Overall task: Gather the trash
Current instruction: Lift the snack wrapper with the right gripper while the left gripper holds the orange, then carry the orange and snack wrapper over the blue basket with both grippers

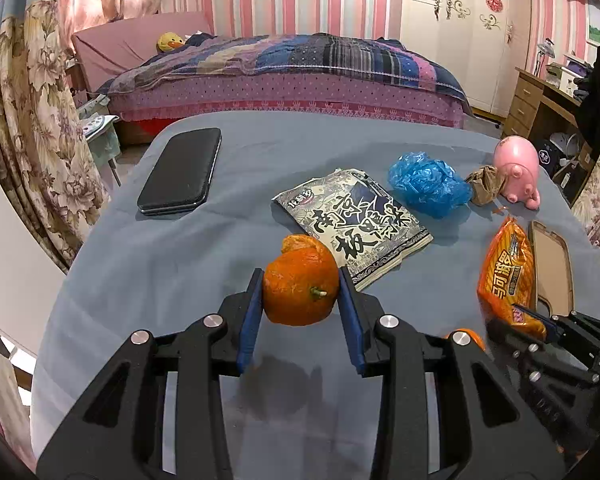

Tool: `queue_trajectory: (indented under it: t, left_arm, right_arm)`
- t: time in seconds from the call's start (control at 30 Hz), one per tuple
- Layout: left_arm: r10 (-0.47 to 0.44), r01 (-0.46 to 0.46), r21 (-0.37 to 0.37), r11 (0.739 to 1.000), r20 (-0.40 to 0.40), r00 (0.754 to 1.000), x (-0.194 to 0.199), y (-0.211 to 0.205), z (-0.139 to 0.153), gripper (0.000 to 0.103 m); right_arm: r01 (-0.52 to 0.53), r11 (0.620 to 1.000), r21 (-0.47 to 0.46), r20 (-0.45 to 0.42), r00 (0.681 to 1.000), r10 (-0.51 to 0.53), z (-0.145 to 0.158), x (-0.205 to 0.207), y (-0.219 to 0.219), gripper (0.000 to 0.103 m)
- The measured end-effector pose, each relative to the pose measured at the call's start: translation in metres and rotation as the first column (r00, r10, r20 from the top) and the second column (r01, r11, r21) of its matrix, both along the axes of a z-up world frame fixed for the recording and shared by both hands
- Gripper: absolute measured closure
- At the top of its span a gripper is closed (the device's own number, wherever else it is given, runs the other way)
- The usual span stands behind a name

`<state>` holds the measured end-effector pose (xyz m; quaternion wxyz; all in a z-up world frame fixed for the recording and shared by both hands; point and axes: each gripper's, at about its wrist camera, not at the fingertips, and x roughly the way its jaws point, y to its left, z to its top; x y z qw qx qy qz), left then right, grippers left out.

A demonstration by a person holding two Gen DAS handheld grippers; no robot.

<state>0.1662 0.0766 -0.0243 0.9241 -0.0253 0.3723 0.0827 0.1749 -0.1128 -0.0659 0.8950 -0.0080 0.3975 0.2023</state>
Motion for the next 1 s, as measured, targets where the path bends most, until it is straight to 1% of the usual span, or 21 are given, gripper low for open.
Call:
queue_trajectory:
  t: [0.03,0.07,0.1,0.23,0.33,0.43,0.5,0.57,0.6,0.73,0.8,0.9,1.0]
  left_arm:
    - [0.000,0.000,0.004,1.000,0.001,1.000,0.000,0.000,0.000,0.068]
    - [0.001,-0.001,0.010,1.000,0.005,1.000,-0.001,0.000,0.000,0.068]
    - [0.002,-0.002,0.012,1.000,0.007,1.000,-0.001,0.000,0.000,0.068]
    - [0.008,-0.007,-0.028,1.000,0.015,1.000,-0.004,0.003,0.003,0.068]
    - [0.018,-0.018,-0.013,1.000,0.030,0.999,-0.010,0.002,0.007,0.068]
    - [0.019,-0.019,-0.012,1.000,0.038,0.999,-0.015,-0.003,0.012,0.068]
    - [0.006,-0.007,0.006,1.000,0.050,0.999,-0.018,-0.011,0.019,0.068]
    - [-0.011,0.007,0.057,0.998,0.067,0.998,-0.020,-0.024,0.028,0.068]
    - [-0.019,0.015,0.066,0.998,0.074,0.997,-0.021,-0.029,0.031,0.068]
    - [-0.070,0.064,0.057,0.996,0.104,0.992,-0.030,-0.056,0.050,0.068]
    - [-0.094,0.087,0.064,0.994,0.115,0.989,-0.032,-0.072,0.057,0.068]
    - [-0.126,0.118,0.069,0.991,0.130,0.983,-0.036,-0.094,0.066,0.068]
    - [-0.168,0.162,0.053,0.985,0.148,0.975,-0.040,-0.119,0.076,0.068]
  right_arm:
    - [0.006,1.000,0.020,0.008,1.000,-0.006,0.001,-0.001,-0.003,0.082]
    - [0.009,1.000,0.029,0.018,1.000,-0.010,0.003,-0.002,-0.005,0.092]
    - [0.014,0.999,0.032,0.041,0.999,-0.015,0.007,-0.006,-0.006,0.098]
    - [0.029,0.999,0.029,0.133,0.991,-0.032,0.026,-0.018,-0.012,0.098]
    - [0.046,0.998,0.049,0.187,0.981,-0.055,0.046,-0.027,-0.024,0.098]
    - [0.067,0.995,0.068,0.215,0.973,-0.081,0.062,-0.035,-0.040,0.098]
    - [0.084,0.994,0.072,0.230,0.968,-0.099,0.072,-0.040,-0.052,0.098]
    - [0.107,0.992,0.074,0.246,0.962,-0.122,0.084,-0.047,-0.068,0.098]
    - [0.112,0.991,0.071,0.251,0.960,-0.126,0.087,-0.049,-0.074,0.098]
    - [0.155,0.987,0.043,0.282,0.946,-0.161,0.102,-0.065,-0.109,0.098]
    - [0.181,0.983,0.041,0.292,0.938,-0.185,0.107,-0.073,-0.127,0.098]
    - [0.226,0.973,0.046,0.305,0.924,-0.229,0.115,-0.086,-0.159,0.098]
    - [0.281,0.959,0.040,0.322,0.905,-0.279,0.124,-0.102,-0.195,0.098]
